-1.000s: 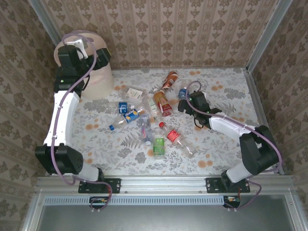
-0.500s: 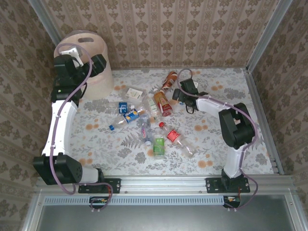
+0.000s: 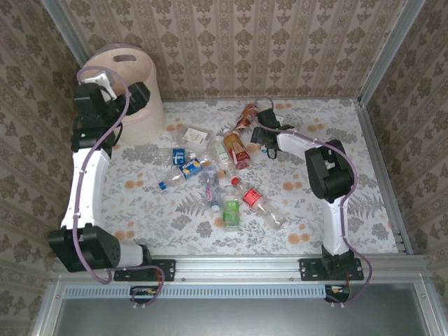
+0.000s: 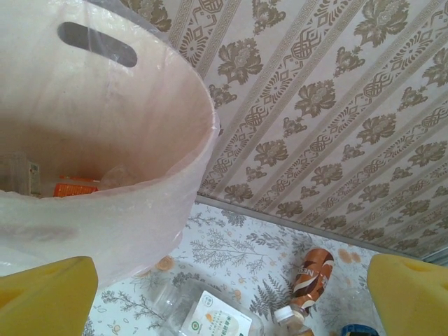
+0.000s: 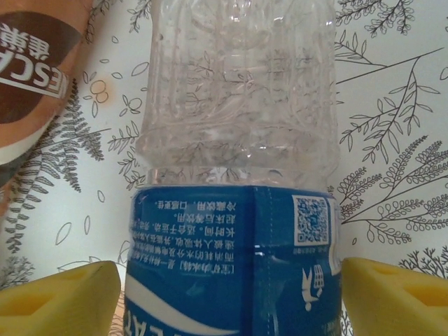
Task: Put the plastic bottles in the bin
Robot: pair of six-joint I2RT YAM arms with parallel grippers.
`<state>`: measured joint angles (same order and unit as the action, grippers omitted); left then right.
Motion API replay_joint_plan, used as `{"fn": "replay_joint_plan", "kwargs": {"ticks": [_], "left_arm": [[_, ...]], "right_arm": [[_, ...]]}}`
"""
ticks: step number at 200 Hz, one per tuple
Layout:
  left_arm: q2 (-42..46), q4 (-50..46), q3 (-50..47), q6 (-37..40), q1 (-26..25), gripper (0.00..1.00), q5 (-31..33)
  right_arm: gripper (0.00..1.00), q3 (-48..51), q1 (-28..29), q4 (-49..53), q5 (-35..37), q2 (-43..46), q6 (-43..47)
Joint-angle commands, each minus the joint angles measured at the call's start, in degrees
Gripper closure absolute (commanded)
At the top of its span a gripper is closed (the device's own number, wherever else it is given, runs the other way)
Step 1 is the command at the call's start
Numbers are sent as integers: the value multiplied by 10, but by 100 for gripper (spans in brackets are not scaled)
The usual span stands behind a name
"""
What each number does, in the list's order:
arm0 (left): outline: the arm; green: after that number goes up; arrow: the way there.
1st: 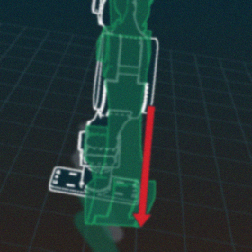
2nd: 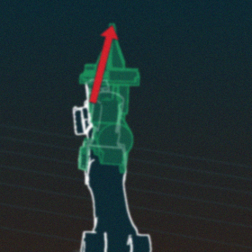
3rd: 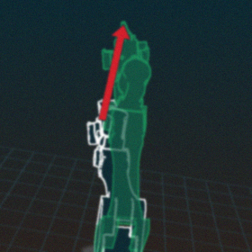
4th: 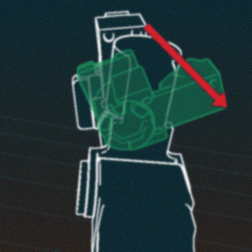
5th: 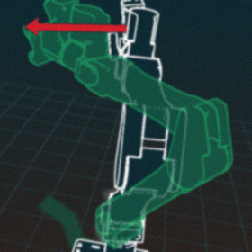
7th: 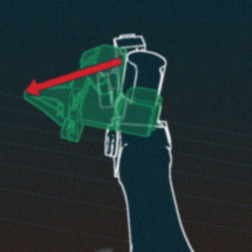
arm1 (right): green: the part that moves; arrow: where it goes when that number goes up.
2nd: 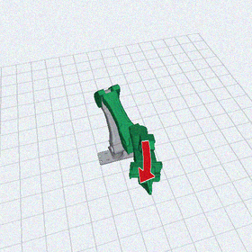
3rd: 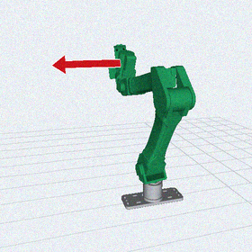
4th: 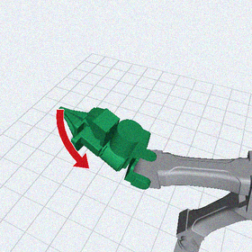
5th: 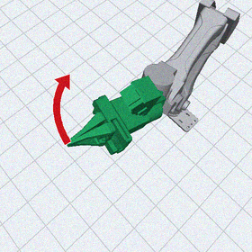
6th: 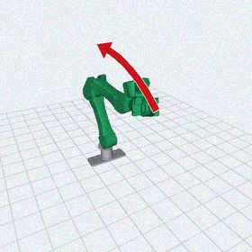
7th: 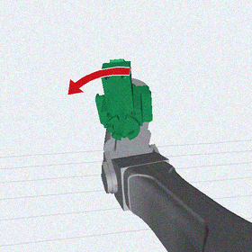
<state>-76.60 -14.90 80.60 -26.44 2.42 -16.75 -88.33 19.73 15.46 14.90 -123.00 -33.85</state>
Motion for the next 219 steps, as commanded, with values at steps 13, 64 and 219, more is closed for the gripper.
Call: {"fn": "replay_joint_plan", "kwargs": {"ticks": [13, 64, 219], "left_arm": [[19, 5, -11, -6, 7, 0, -10], [12, 26, -20, -29, 0, 0, -58], [-62, 125, -36, -61, -187, 0, -158]], "right_arm": [[24, -13, -4, 22, 20, -11, 20], [43, 66, -3, -53, 19, 54, 67], [58, 422, 64, -344, -134, 412, 150]]}}
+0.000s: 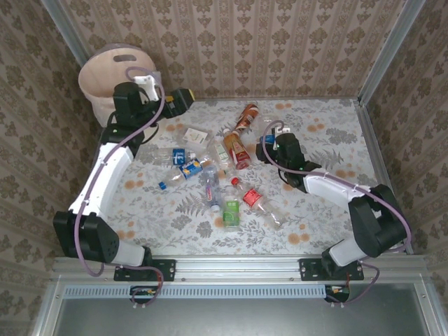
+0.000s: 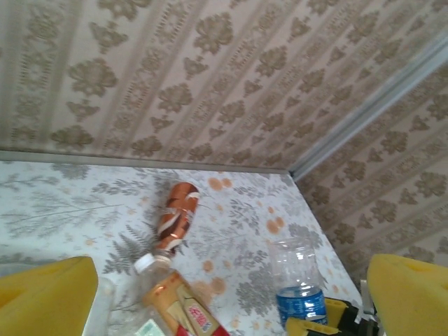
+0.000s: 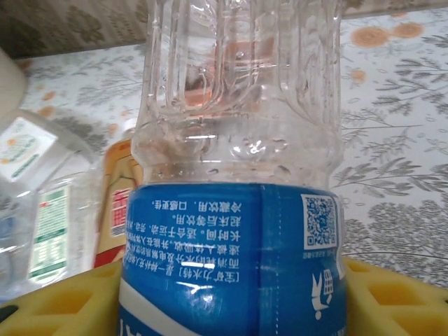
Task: Put the plastic bottles in the bin
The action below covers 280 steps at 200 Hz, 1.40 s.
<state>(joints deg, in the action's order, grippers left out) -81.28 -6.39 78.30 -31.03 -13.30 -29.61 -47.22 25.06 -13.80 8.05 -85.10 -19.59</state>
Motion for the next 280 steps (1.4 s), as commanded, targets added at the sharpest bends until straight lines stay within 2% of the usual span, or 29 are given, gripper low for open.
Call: {"fn": "replay_joint_plan", "kwargs": {"ticks": [1, 38, 79, 114, 117, 188, 204, 228, 245, 257, 280], "left_arm": [[-16, 41, -14, -15, -31, 0, -31], [-56, 79, -21, -26, -76, 0, -69], [-89, 187, -50, -75, -106, 0, -126], [-103, 187, -72, -86, -125, 0, -55], [-104, 188, -74, -87, -141, 0, -50], [-154, 191, -55, -105, -183, 0, -54], [-157, 214, -61, -117, -183, 8, -58], [-155, 229, -69, -125, -183, 27, -55], [-151, 233, -73, -124, -183, 34, -52], [-149, 236, -76, -123, -183, 37, -52], [-141, 234, -85, -124, -181, 39, -18]], "right_arm": [[58, 12, 11, -53, -67, 34, 8], [61, 19, 29, -98, -132, 50, 7], [61, 2, 43, -107, -170, 49, 15], [61, -2, 55, -142, -179, 45, 0], [61, -3, 56, -143, -180, 43, -1], [61, -44, 74, -126, -221, 26, 13], [61, -52, 77, -115, -231, 23, 14], [59, -49, 78, -113, -235, 22, 13], [55, -45, 78, -113, -239, 25, 10], [48, -44, 78, -109, -241, 27, 10], [28, -44, 78, -83, -238, 31, 22]]}}
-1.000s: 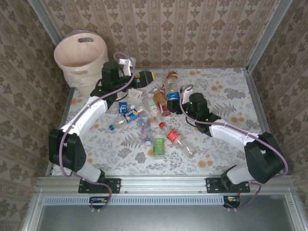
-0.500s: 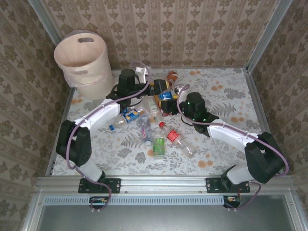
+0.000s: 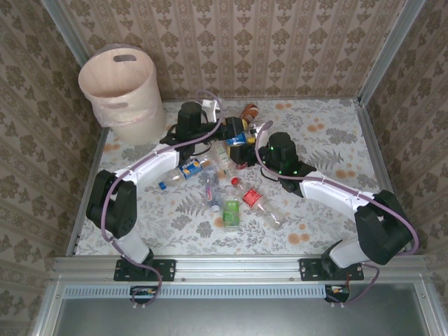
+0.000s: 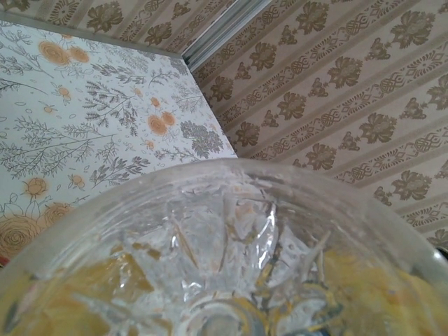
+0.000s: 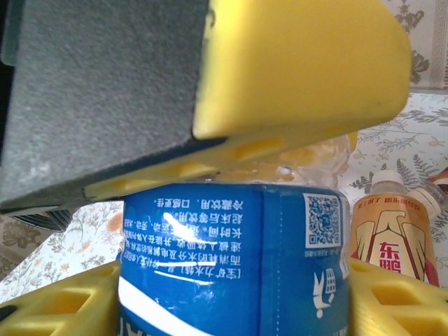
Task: Put the plastic bottles in the bin
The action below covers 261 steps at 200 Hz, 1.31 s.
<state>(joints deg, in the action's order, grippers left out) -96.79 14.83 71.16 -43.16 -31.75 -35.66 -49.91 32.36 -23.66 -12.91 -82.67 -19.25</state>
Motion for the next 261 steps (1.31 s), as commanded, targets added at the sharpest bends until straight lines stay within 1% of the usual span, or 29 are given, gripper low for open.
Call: {"fn": "replay_joint_plan", "kwargs": {"ticks": [1, 11, 27, 44, 47, 54, 60, 63, 83, 93, 101, 117, 126, 144, 175, 184, 214, 219, 224, 261], "left_arm": [[15, 22, -15, -2, 4, 39, 45], [20, 23, -21, -3, 8, 39, 59], [23, 20, -22, -6, 16, 40, 62], [24, 11, -22, -3, 21, 40, 67], [23, 10, -22, -2, 21, 40, 67], [23, 9, -22, 1, 22, 40, 70], [24, 8, -22, 1, 23, 41, 72], [23, 7, -21, 1, 23, 41, 73], [23, 3, -19, 4, 24, 41, 78], [25, -11, -16, 11, 25, 42, 86], [26, -33, -11, 19, 26, 42, 100], [32, -69, -6, 37, 29, 43, 127], [38, -76, -8, 45, 32, 43, 137], [50, -101, -5, 67, 37, 43, 161], [76, -171, 17, 132, 45, 43, 231], [83, -189, 27, 153, 47, 43, 250], [97, -227, 57, 211, 52, 43, 306], [97, -228, 61, 218, 52, 42, 307], [98, -229, 65, 221, 70, 43, 308], [99, -228, 99, 229, 112, 43, 306]], "right_arm": [[27, -17, 5, 18, -29, 7, 19], [21, -17, 5, 32, -29, 12, 30], [13, -14, 5, 51, -23, 23, 47], [9, -8, 5, 54, -5, 26, 60], [9, -7, 5, 55, -1, 43, 62], [7, -4, 5, 54, 8, 49, 65], [1, -2, 5, 55, 17, 51, 67], [0, -3, 5, 56, 21, 53, 68], [0, -1, 4, 57, 63, 56, 72], [0, 1, 4, 56, 96, 58, 71], [0, 2, 4, 57, 135, 56, 67], [0, 2, 4, 68, 248, 48, 45], [0, 2, 4, 76, 288, 41, 47], [0, -1, 4, 99, 348, 34, 37], [0, -19, 0, 162, 430, -10, 11], [0, -20, -3, 173, 441, -17, 1], [0, -13, -11, 174, 446, -29, -32], [0, -11, -11, 172, 448, -31, -34], [0, -10, -11, 168, 450, -31, -34], [0, -2, -12, 167, 458, -25, -39]]}}
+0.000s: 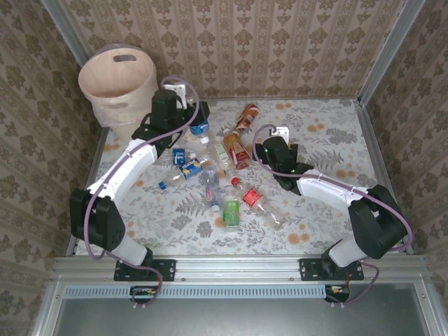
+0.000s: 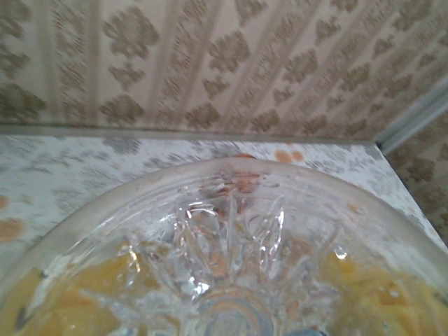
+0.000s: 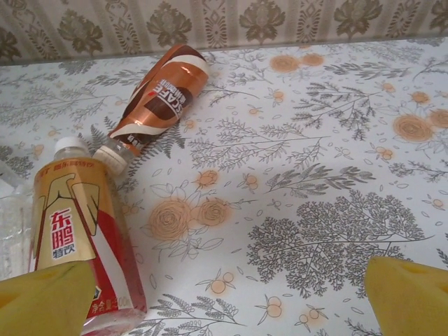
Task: Put the plastic bottles in the bin
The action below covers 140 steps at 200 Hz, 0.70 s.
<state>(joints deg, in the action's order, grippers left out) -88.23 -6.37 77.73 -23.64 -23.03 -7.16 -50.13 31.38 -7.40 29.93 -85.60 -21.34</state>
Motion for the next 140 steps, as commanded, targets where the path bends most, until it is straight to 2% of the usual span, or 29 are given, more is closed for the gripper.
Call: {"fn": "replay_joint_plan", "kwargs": {"ticks": [1, 76, 119, 140], "left_arm": [[14, -16, 34, 34, 26, 43, 20], [20, -24, 140, 88, 81, 42, 26], [33, -6, 168, 167, 91, 42, 109], [28, 18, 178, 191, 114, 42, 100]], "right_arm": [[0, 1, -2, 3, 29, 5, -18], [0, 34, -8, -20, 28, 41, -27], [0, 54, -16, -27, 18, 77, -39], [0, 66, -20, -36, 25, 92, -44]]}}
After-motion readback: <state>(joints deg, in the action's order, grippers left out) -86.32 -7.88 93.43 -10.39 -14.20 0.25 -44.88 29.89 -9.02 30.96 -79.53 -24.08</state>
